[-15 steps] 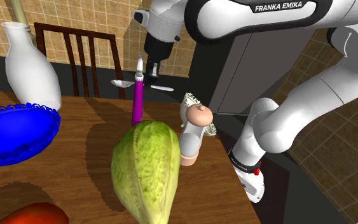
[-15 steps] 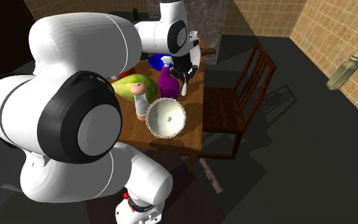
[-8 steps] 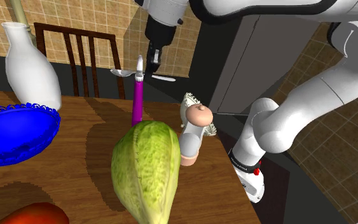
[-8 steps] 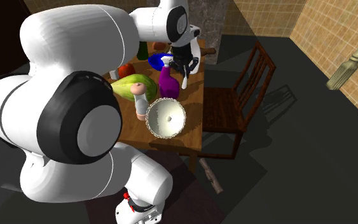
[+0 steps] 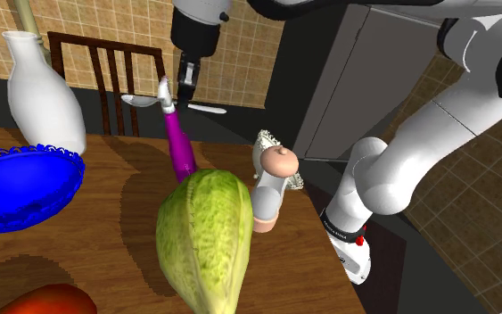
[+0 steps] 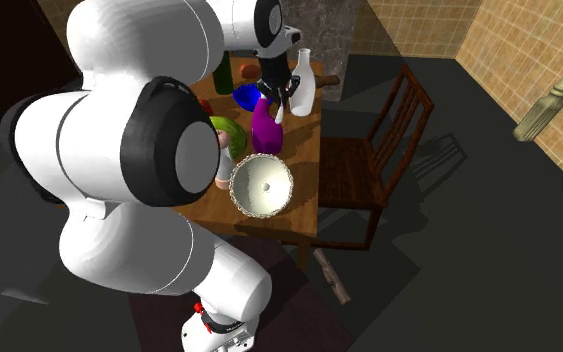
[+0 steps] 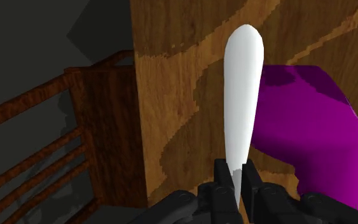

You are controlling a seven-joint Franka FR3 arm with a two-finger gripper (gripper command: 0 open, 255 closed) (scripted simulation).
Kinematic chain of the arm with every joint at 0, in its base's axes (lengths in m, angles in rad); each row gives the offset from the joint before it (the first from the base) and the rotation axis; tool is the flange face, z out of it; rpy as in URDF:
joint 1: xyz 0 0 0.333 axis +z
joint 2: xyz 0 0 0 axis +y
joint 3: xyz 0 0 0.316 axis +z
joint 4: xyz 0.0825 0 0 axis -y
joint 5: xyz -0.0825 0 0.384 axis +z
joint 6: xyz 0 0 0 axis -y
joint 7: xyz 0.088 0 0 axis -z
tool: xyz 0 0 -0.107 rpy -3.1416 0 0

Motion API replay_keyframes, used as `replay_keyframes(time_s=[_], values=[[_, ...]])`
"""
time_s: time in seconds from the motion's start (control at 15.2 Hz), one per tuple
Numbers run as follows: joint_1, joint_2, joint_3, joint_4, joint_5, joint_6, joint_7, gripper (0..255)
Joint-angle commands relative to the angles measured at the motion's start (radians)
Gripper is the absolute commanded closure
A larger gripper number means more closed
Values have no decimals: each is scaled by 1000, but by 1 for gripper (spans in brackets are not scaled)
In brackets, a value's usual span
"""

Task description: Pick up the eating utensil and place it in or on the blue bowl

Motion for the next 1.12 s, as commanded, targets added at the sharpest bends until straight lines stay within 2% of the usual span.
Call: replay_keyframes(time_s=[0.0,0.33,0.59,0.86,1.06], values=[[2,71,34,76,-17,-9,45,255],[24,249,113,266,-85,-44,163,255],[64,412,164,452,-164,-96,258,255],[140,597,193,683,-261,-178,339,255],[228,758,194,908,-338,-265,379,255]])
